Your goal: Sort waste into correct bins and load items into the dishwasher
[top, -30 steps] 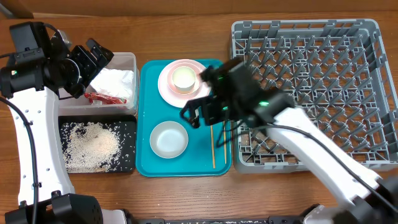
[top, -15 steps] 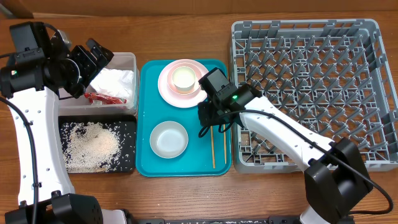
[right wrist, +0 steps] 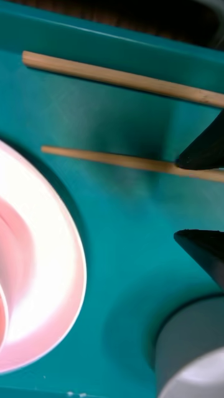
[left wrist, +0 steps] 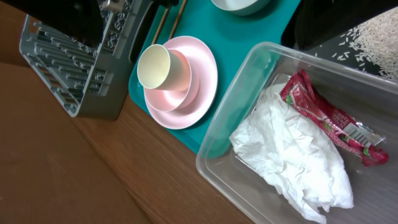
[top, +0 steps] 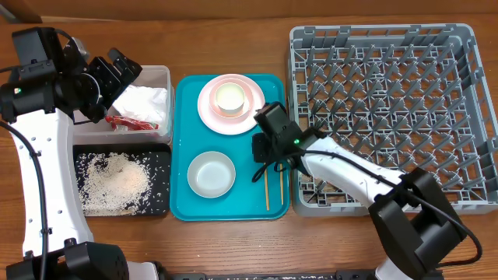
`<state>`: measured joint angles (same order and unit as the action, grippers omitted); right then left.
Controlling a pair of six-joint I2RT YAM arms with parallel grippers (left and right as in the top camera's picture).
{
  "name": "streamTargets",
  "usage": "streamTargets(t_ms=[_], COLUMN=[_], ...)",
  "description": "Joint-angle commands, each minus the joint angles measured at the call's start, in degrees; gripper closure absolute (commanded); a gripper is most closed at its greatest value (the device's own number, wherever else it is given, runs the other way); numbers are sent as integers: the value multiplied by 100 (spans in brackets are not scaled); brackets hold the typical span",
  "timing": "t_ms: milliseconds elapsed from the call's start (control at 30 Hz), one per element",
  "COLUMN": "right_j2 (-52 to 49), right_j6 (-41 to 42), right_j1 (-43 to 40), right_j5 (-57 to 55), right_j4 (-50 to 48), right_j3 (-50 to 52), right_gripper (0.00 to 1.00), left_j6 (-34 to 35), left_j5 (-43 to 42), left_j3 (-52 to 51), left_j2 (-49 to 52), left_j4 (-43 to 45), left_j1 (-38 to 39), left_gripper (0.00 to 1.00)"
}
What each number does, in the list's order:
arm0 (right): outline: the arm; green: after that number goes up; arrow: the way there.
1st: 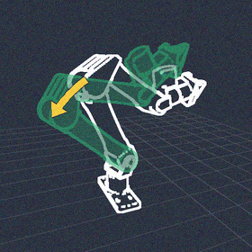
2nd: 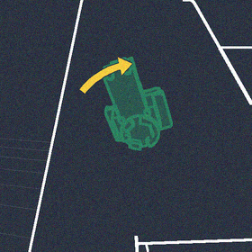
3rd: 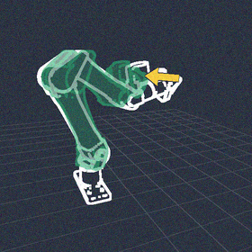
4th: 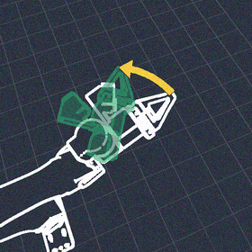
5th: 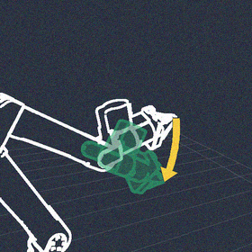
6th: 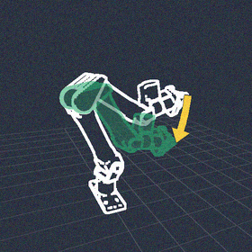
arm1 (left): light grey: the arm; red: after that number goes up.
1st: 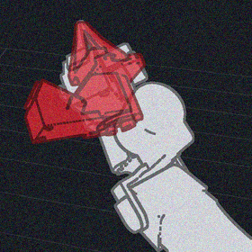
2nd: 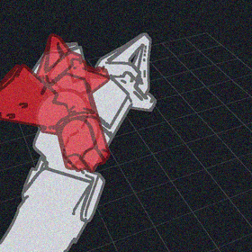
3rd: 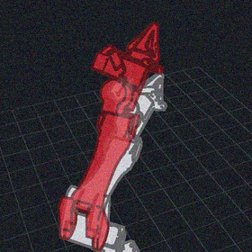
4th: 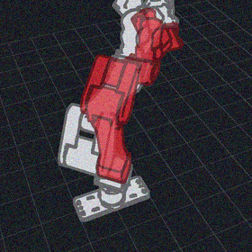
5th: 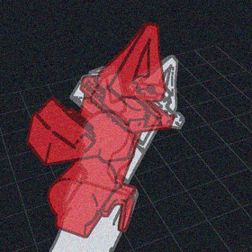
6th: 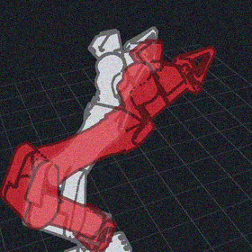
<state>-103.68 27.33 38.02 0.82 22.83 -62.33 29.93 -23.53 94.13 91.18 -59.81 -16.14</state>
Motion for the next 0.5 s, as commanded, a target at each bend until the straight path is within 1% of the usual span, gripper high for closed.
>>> streamTargets(t_ms=[0,67,200,267,367,467], right_j2=[-2,-7,-9,-17,-66,-125], right_j6=[146,146,149,208,275,269], right_j1=[57,114,203,319,490,664], right_j5=[-361,-535,-643,-804,-1147,-1373], right_j4=[-271,-516,-610,-610,-632,-719], right_j3=[391,601,664,664,664,660], right_gripper=[67,67,67,70,71,77], left_j6=[52,52,52,52,52,52], left_j5=[42,42,42,42,42,42], left_j3=[101,101,101,101,101,101], left_j2=[-85,-85,-85,-85,-85,-85], left_j4=[4,4,4,4,4,4], left_j1=[0,0,0,0,0,0], left_gripper=[0,0,0,0,0,0])
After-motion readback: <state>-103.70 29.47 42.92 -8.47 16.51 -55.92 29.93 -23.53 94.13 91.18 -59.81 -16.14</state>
